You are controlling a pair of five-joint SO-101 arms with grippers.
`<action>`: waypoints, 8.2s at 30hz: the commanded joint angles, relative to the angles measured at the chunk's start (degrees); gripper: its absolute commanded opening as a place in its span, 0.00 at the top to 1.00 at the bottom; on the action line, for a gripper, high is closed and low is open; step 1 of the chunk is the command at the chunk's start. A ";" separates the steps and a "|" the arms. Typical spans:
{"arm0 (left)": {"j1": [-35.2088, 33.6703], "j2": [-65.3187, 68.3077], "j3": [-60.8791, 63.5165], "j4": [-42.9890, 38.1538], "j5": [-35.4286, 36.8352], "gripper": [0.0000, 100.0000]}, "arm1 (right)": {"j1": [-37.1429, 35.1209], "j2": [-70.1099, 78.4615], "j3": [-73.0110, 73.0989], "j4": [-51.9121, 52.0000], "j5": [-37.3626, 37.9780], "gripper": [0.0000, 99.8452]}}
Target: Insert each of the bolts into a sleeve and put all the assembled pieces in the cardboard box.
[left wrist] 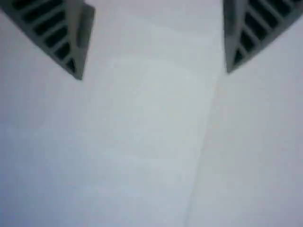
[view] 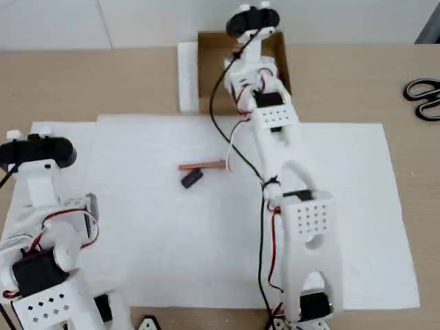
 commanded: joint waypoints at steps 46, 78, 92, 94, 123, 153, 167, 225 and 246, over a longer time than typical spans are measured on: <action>0.44 -0.70 -2.24 0.26 -0.26 0.82 | -8.40 0.84 -56.97 74.86 -6.33 0.82; 0.62 -0.70 -2.24 0.26 -0.26 0.82 | -13.49 -52.09 -3.43 75.74 -4.48 0.82; 10.11 -0.70 -0.04 -0.09 -0.62 0.82 | -17.19 -38.11 13.89 64.92 -39.91 0.82; 10.02 -0.70 0.57 -0.18 -0.62 0.82 | -18.51 -35.47 13.89 64.48 -41.76 0.82; 10.29 -0.70 0.84 -0.79 -0.70 0.82 | -22.90 -16.92 13.63 56.40 -49.67 0.82; 10.29 -0.70 0.84 -0.79 -0.70 0.82 | -24.22 -22.55 12.48 63.08 -49.23 1.00; 11.96 0.26 0.66 -7.21 -6.59 0.81 | -10.86 -45.58 12.48 61.58 -30.24 1.00; 45.54 110.86 -93.14 15.74 -41.67 0.82 | 13.14 -42.59 12.92 67.65 18.81 1.00; 47.21 115.08 -94.64 16.88 -41.23 0.98 | 13.14 -42.51 12.92 67.65 18.64 1.00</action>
